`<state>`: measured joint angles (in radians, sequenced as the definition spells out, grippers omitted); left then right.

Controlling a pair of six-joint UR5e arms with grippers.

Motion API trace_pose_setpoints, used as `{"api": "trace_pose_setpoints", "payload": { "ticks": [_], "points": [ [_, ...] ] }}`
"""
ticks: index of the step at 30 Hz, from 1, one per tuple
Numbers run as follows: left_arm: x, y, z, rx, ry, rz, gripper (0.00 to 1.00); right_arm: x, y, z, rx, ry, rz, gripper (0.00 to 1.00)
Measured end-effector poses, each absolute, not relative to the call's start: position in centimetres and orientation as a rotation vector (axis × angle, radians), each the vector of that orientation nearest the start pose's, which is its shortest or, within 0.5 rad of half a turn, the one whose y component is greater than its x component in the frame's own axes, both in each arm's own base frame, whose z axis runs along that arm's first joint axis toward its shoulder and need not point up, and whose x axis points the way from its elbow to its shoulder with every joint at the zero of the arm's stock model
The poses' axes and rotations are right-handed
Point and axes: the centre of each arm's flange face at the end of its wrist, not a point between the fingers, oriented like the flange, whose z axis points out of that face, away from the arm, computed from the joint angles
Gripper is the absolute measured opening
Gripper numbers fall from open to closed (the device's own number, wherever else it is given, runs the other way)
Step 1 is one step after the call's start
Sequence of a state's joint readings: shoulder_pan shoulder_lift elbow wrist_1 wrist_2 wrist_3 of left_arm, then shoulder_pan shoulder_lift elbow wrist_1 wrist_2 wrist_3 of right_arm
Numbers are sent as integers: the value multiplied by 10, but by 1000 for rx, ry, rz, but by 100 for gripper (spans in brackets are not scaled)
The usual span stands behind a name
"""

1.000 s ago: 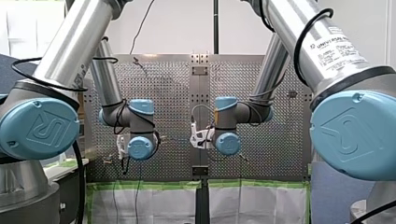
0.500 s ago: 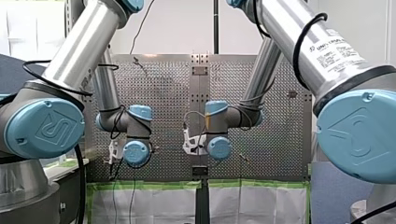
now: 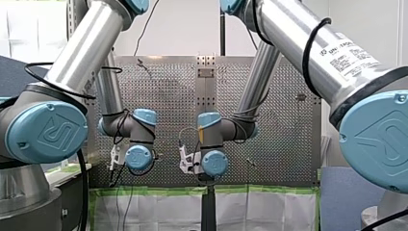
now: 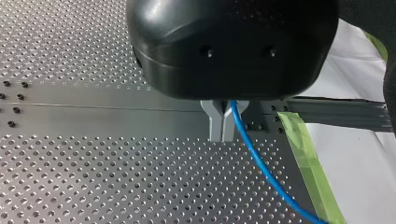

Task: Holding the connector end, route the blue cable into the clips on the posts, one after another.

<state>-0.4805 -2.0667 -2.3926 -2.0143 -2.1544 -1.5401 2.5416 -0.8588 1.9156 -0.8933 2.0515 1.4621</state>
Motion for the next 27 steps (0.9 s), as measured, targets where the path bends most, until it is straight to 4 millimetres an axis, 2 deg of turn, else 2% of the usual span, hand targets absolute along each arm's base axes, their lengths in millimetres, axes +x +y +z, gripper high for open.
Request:
{"api": "trace_pose_setpoints", "payload": {
  "ticks": [3, 6, 9, 15, 21, 27],
  "points": [
    [285, -239, 45, 26, 1733, 170, 0, 497, -233, 32, 1720, -850, 1332, 0],
    [284, -243, 52, 31, 1734, 135, 0, 499, -224, 41, 1713, -869, 1340, 0],
    [284, -245, 60, 24, 1736, 95, 0, 500, -216, 53, 1704, -896, 1350, 0],
    [285, -247, 79, 15, 1740, 22, 0, 497, -215, 78, 1697, -948, 1385, 0],
    [287, -241, 95, -28, 1739, 10, 0, 490, -221, 104, 1681, -1007, 1406, 0],
    [289, -239, 114, -29, 1722, -6, 0, 489, -236, 137, 1623, -1020, 1479, 0]
  ]
}}
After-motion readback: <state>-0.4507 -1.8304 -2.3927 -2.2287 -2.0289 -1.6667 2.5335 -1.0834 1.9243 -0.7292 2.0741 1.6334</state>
